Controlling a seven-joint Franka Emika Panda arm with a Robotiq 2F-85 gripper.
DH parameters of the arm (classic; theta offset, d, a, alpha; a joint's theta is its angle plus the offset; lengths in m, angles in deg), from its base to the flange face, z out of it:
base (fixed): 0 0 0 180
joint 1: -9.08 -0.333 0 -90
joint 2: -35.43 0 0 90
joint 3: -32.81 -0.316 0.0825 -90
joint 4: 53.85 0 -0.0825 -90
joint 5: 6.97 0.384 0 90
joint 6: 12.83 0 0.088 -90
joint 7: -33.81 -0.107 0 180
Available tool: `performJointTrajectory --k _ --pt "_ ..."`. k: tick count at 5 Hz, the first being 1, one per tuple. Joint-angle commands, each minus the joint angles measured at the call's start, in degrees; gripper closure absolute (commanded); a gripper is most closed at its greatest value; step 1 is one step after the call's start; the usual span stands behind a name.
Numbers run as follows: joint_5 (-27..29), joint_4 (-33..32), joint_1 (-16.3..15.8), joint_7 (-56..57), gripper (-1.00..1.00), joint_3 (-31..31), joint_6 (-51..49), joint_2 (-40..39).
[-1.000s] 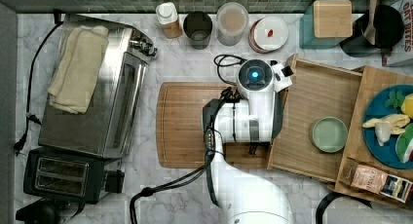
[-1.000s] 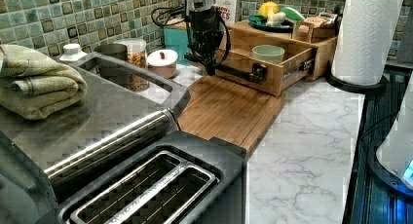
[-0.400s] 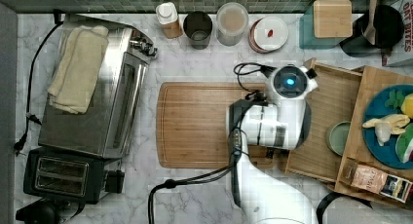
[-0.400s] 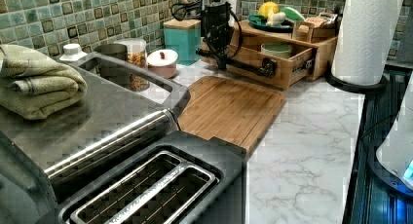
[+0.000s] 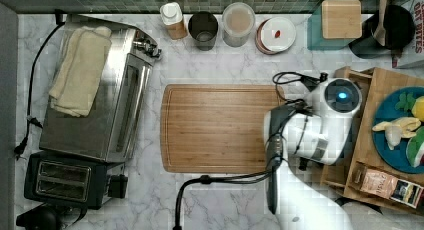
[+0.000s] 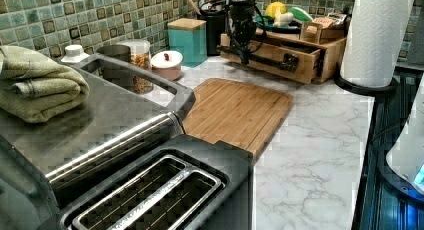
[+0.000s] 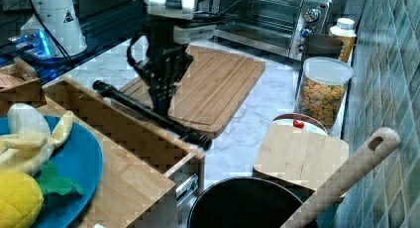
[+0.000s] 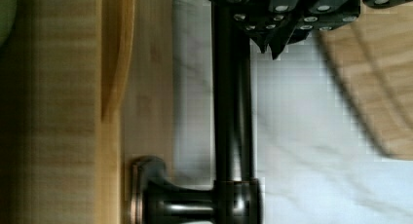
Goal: Close the drawer.
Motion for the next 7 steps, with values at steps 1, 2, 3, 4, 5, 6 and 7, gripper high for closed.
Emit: performJointTrajectory --k 1,2,3,4,5,6,7 --pt "-6.4 11.1 11.1 9.6 1.00 10.7 -0.3 -3.6" --pt "-7.8 13.3 9.6 6.2 1.00 14.4 -4.6 -3.6" --pt "-7.6 13.3 9.3 6.3 1.00 14.8 -4.6 -3.6" --pt "-7.7 13.3 9.4 6.3 1.00 14.7 -4.6 -3.6" --pt "-7.7 13.3 9.4 6.3 1.00 14.6 -4.6 -3.6" --pt "-7.7 13.3 9.5 6.2 1.00 14.6 -4.6 -3.6" --pt "-7.7 13.3 9.5 6.2 1.00 14.6 -4.6 -3.6"
